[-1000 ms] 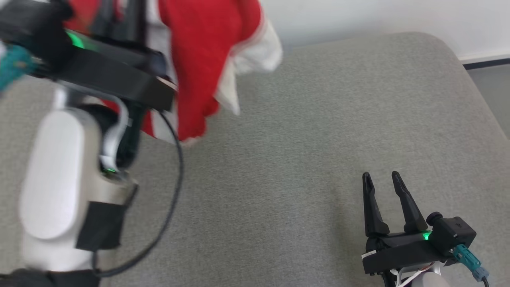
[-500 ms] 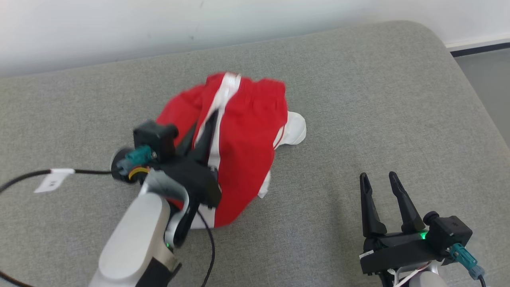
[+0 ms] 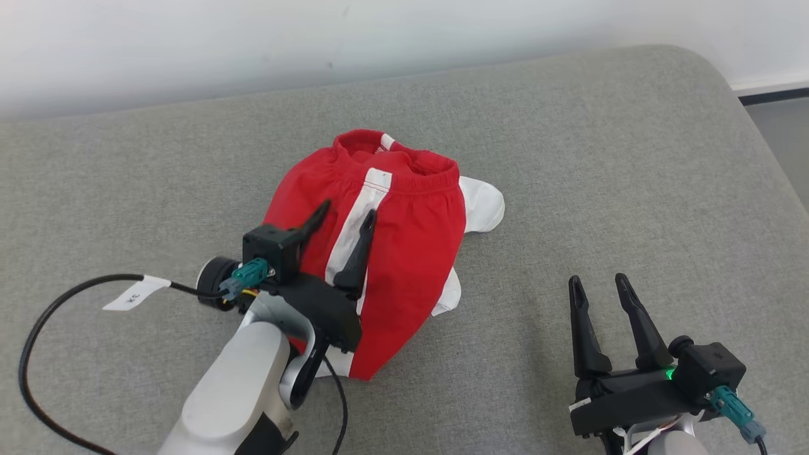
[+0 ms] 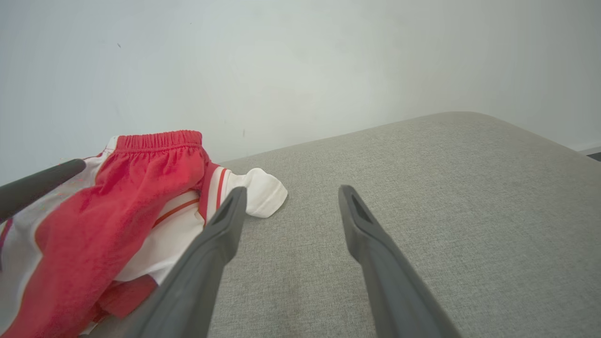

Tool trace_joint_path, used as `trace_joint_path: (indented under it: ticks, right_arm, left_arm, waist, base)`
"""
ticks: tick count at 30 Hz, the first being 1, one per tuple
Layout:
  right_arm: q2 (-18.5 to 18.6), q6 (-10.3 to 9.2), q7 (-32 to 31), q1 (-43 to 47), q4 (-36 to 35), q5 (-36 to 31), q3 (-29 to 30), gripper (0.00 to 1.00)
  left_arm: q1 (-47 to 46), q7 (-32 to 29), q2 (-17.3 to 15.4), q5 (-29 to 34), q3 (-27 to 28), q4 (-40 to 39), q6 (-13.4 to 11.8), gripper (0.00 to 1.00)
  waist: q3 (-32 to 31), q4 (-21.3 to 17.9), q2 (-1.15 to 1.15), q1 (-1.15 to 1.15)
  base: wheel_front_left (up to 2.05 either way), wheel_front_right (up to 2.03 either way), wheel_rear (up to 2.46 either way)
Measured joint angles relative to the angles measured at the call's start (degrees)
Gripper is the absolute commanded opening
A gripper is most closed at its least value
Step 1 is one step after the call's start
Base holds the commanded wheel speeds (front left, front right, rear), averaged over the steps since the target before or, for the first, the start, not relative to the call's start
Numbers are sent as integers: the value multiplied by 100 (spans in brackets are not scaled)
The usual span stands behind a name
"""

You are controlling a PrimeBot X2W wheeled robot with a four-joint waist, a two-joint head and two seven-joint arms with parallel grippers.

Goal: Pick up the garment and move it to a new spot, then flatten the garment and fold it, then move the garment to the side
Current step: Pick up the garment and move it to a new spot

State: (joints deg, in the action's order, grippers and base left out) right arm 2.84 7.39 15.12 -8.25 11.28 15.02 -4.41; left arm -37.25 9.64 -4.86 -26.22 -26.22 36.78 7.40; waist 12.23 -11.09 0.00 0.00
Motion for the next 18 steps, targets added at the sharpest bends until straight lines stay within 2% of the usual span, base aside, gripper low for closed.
trace_joint_path:
  ticks: [6,9,12,18]
  right_arm:
    - [0,0,0,65,-1,1,8,100]
    - [0,0,0,144,1,2,20,100]
    - [-2,0,0,149,-13,2,25,100]
    - [0,0,0,151,-2,-12,55,100]
  left_arm:
    - [-178,293,43,12,8,-388,-9,100]
    - [-183,388,47,2,56,-742,-91,100]
    - [-118,446,-54,71,132,-1176,-213,100]
    - [122,379,-187,127,60,-1432,-286,100]
  waist:
    - [-122,101,0,0]
    - [-160,155,0,0]
    - [-202,198,0,0]
    - [-232,214,0,0]
  base:
    - [0,0,0]
    - [0,0,0]
    - [0,0,0]
    - [0,0,0]
